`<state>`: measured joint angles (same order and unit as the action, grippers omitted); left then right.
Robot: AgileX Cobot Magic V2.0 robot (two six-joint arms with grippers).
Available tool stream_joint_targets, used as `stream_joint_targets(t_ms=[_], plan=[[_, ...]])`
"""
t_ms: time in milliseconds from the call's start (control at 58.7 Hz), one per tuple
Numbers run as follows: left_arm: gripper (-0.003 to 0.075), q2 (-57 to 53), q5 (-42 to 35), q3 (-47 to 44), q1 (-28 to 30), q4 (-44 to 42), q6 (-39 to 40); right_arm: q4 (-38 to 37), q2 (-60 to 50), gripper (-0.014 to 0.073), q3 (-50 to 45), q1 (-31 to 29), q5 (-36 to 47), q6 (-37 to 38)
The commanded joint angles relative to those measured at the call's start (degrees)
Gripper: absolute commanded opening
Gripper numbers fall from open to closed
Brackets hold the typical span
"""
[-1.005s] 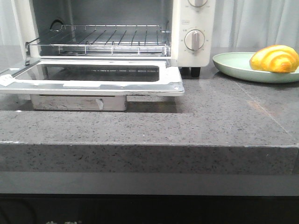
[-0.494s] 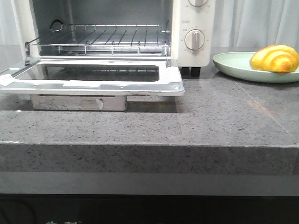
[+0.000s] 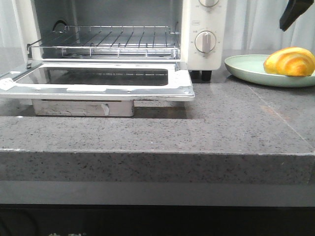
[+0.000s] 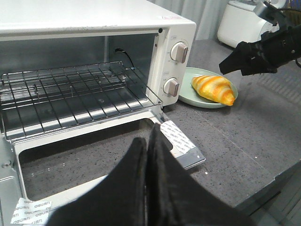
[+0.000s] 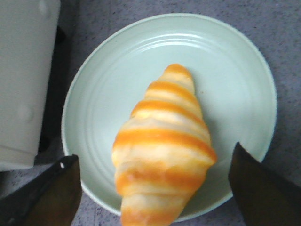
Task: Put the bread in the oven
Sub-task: 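Lower the right gripper and grasp the orange-striped croissant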
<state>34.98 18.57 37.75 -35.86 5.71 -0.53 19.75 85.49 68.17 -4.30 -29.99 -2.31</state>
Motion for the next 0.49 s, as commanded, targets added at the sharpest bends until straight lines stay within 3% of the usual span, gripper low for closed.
stream_joint_targets(t_ms=[0, 477], plan=[[-0.0020, -0.11, -4.45, 1.51, -0.08, 0.58, 0.53, 0.52, -0.35, 0.0644, 3.80, -1.88, 0.77, -0.10], [-0.0020, -0.11, -3.68, 1.51, -0.08, 0.17, 0.53, 2.39, 9.67, 0.0644, 8.19, -0.67, -3.14, -1.12]])
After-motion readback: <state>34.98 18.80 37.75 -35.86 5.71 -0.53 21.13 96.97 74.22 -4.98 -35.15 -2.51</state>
